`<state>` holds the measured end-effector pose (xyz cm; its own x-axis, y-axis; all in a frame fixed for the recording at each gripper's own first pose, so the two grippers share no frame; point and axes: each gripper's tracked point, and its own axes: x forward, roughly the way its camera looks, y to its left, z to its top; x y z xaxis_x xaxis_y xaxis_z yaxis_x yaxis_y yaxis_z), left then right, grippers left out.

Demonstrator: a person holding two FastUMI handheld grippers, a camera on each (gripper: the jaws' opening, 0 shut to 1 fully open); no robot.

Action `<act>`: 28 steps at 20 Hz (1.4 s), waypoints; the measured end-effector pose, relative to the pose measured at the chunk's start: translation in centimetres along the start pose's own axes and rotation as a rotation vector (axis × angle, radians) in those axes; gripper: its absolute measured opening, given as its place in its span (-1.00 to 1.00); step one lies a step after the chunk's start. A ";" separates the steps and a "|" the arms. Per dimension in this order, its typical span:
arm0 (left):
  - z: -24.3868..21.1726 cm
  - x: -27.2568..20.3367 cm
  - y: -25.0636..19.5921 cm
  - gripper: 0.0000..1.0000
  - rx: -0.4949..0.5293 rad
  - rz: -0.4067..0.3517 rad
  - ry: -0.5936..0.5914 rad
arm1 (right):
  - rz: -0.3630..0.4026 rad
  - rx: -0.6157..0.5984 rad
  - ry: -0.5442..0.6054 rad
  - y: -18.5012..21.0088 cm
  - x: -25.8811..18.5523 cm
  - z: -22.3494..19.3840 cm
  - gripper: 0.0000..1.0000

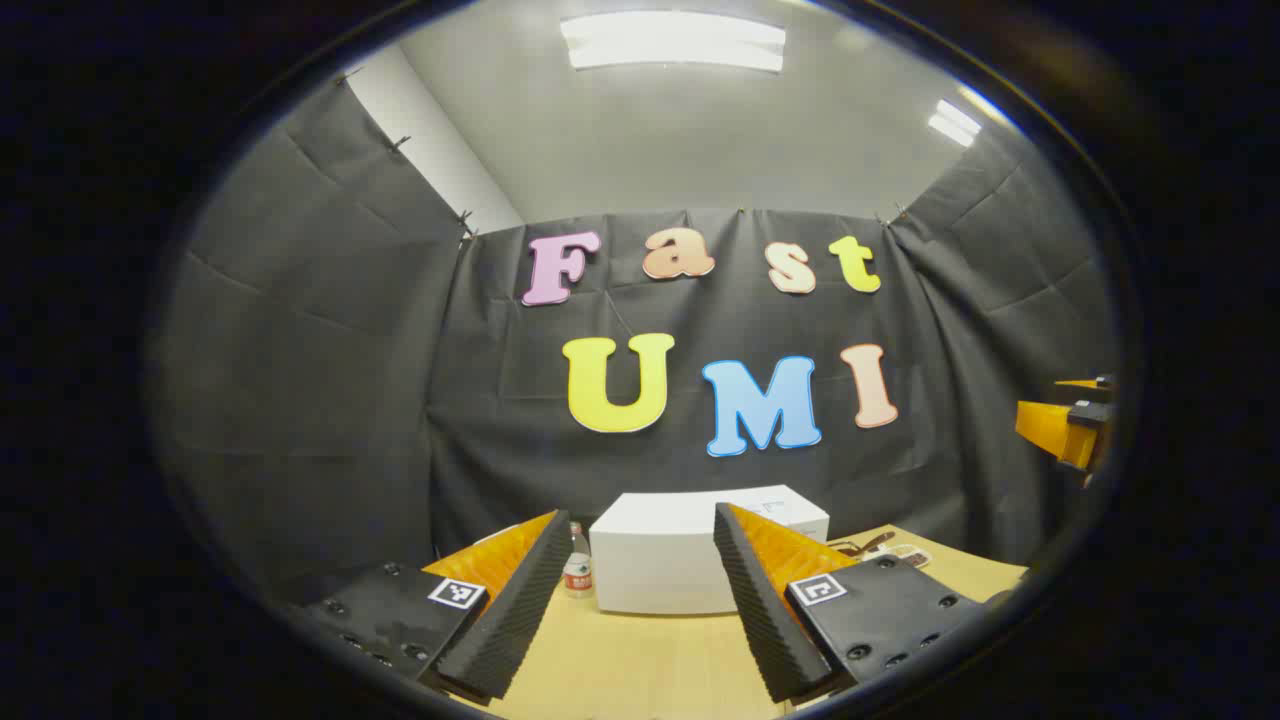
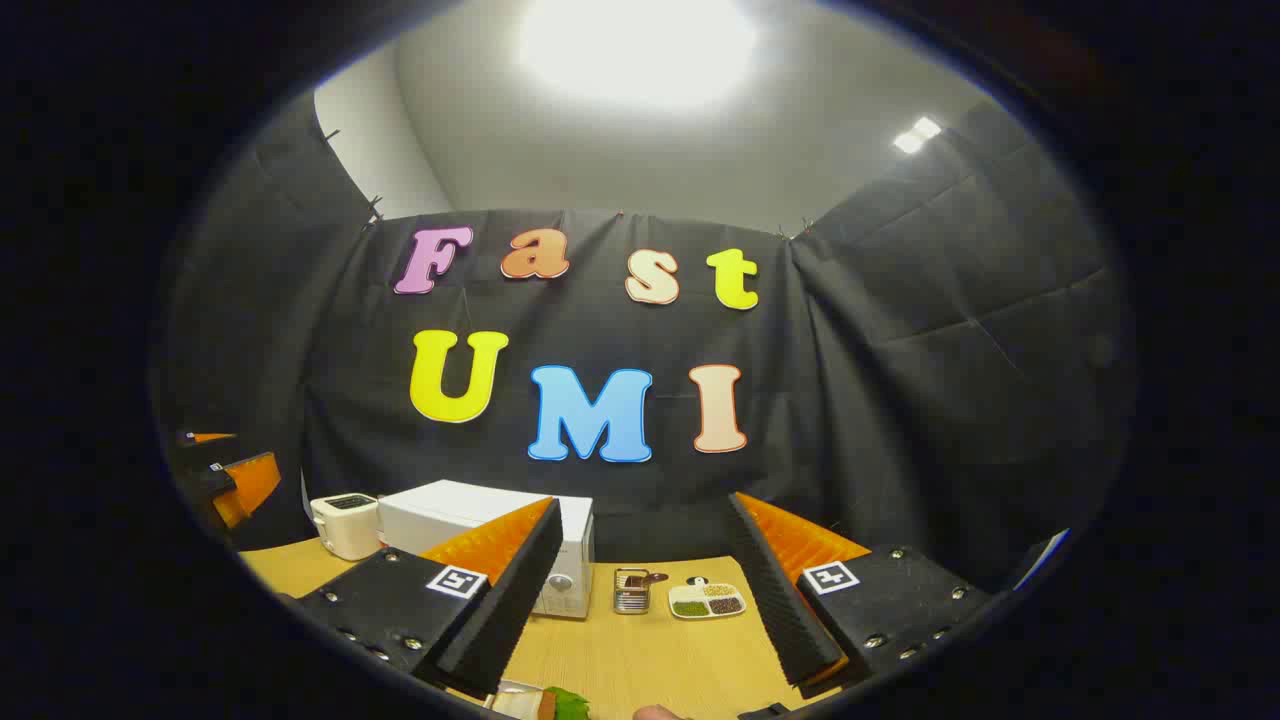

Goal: Open the microwave oven with the left hand, put the food in, and close the microwave oven.

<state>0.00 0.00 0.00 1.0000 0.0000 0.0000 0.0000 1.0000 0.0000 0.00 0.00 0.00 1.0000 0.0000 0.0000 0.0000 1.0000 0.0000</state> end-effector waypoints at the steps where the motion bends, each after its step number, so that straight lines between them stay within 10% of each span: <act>1: -0.1 -0.1 -0.1 0.89 0.005 -0.001 0.000 | 0.002 0.005 0.003 -0.1 0.0 -0.1 0.98; 28: 0.3 0.0 -5.0 0.89 0.034 0.013 -0.001 | 0.054 0.028 0.024 -3.6 1.0 -1.5 0.98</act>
<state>-0.01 -4.96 0.29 0.9999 0.0134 0.0013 -0.0134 0.9993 0.0337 1.04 -3.65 -1.53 0.9982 0.0546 -0.0228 -0.0539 0.9981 0.0288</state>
